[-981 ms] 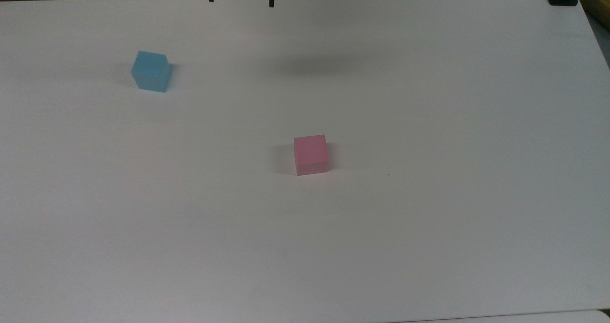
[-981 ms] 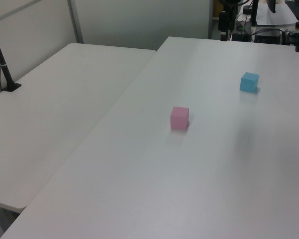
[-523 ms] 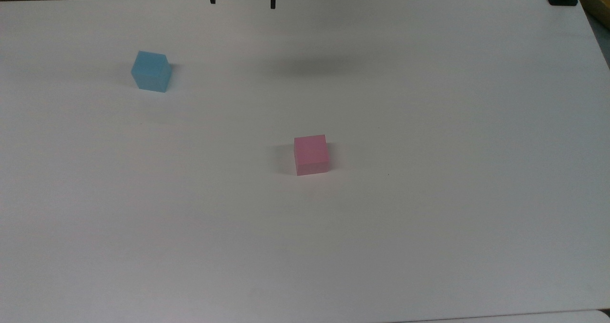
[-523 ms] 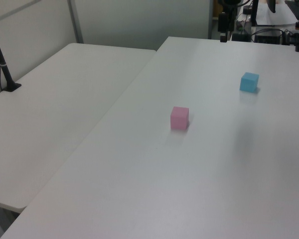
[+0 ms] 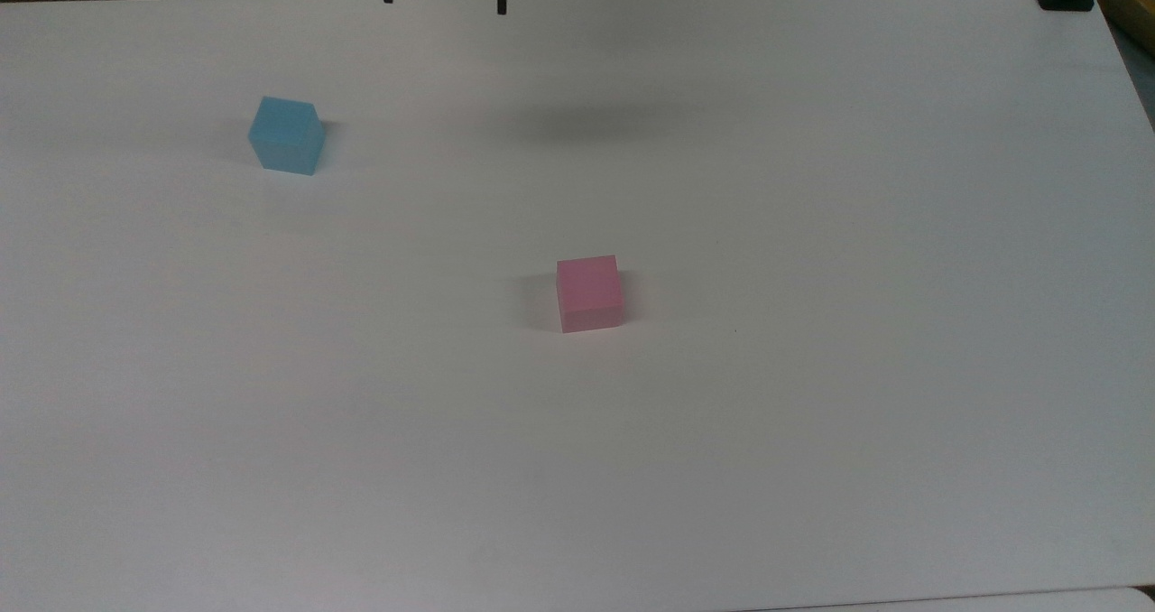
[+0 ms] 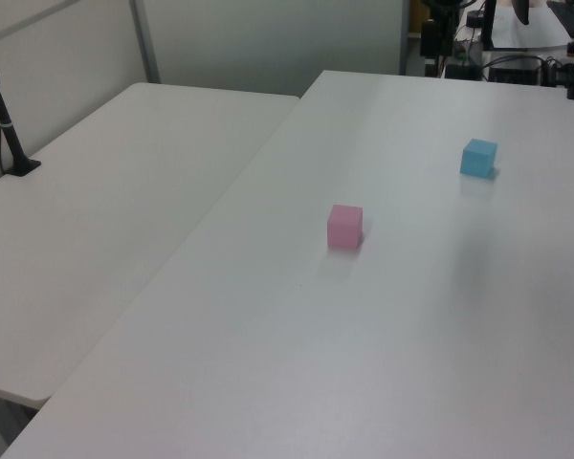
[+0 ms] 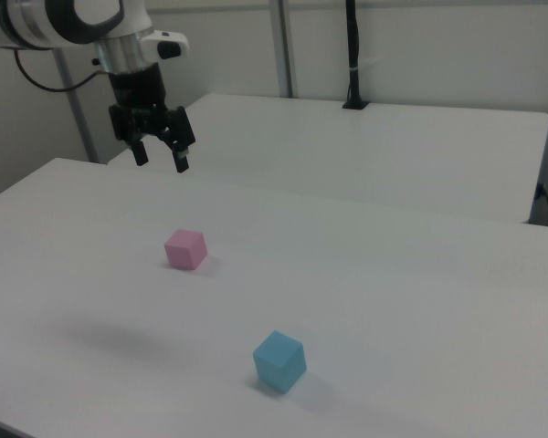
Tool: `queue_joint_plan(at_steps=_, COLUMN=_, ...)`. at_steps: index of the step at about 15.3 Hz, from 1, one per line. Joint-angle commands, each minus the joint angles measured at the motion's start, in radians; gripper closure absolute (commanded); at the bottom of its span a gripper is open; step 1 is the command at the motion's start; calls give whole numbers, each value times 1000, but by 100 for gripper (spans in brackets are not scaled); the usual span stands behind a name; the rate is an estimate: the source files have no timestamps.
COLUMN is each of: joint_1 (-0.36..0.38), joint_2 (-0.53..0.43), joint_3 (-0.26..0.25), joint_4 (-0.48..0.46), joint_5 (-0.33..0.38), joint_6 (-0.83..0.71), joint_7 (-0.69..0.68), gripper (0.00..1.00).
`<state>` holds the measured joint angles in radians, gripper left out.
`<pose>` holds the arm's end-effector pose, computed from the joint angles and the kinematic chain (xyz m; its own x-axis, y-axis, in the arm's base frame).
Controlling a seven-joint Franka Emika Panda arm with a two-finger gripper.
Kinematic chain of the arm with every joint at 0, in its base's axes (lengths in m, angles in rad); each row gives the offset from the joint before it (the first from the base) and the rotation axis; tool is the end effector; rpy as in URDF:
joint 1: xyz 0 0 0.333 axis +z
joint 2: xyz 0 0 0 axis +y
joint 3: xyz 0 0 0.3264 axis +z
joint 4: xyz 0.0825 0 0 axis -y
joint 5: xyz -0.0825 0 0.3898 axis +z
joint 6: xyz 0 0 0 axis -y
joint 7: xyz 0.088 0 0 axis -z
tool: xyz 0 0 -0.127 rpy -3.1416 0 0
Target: Put blue cube on pink cube
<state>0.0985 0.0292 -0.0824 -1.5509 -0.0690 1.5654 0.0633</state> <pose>0.5687 0.0010 0.6078 0.9988 -0.0474 -0.0100 -0.0465 -0.9963 0.0721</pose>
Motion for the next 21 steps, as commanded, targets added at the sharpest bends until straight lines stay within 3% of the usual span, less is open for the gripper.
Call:
queue_joint_plan(at_steps=1, joint_1=-92, joint_2=-34, joint_3=-3, joint_4=-11, joint_5=14, joint_6=-24, joint_7=-29, gripper=0)
queue_joint_plan(at_steps=6, joint_1=-265, joint_2=-92, joint_3=-8, joint_4=-75, joint_5=12, joint_6=-25, joint_7=-168, gripper=0)
queue_joint_plan(at_steps=11, joint_1=-330, joint_2=-147, joint_3=-8, joint_4=-171, joint_5=11, joint_6=1, joint_7=-223, gripper=0)
queue_joint_plan(at_steps=15, joint_1=-379, joint_2=-202, joint_3=-8, joint_4=-400, joint_5=3, joint_6=230, joint_7=-227, gripper=0)
queue_joint_plan(at_steps=21, joint_1=-424, joint_2=-161, joint_3=-10, joint_4=-638, joint_5=-9, joint_6=557, joint_7=-227, gripper=0)
